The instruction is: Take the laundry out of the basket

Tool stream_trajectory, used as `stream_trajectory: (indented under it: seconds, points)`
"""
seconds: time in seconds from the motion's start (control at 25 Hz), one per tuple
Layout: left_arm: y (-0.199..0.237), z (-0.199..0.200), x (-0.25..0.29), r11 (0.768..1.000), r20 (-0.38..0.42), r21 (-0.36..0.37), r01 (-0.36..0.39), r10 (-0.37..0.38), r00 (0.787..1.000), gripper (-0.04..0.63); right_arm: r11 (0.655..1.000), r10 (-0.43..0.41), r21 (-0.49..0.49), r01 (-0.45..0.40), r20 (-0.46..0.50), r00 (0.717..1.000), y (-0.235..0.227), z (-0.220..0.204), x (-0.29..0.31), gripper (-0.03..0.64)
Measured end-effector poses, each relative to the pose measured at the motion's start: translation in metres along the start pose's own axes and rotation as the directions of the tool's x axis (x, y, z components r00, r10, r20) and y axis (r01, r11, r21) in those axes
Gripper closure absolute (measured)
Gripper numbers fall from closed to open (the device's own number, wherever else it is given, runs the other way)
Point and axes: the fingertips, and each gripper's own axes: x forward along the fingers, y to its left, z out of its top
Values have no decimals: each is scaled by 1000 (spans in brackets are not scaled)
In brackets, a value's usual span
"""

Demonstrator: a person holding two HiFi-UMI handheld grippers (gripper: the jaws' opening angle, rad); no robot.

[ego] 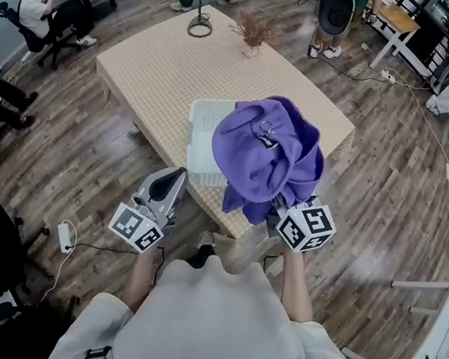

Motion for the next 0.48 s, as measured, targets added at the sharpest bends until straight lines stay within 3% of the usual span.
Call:
stream_trajectory:
  seconds: [0.48]
  points:
    - [-136,-23,-111,1000,-51,-5,15,-15,999,585,998,-21,56,22,-23,1000,70,-53,-164,384]
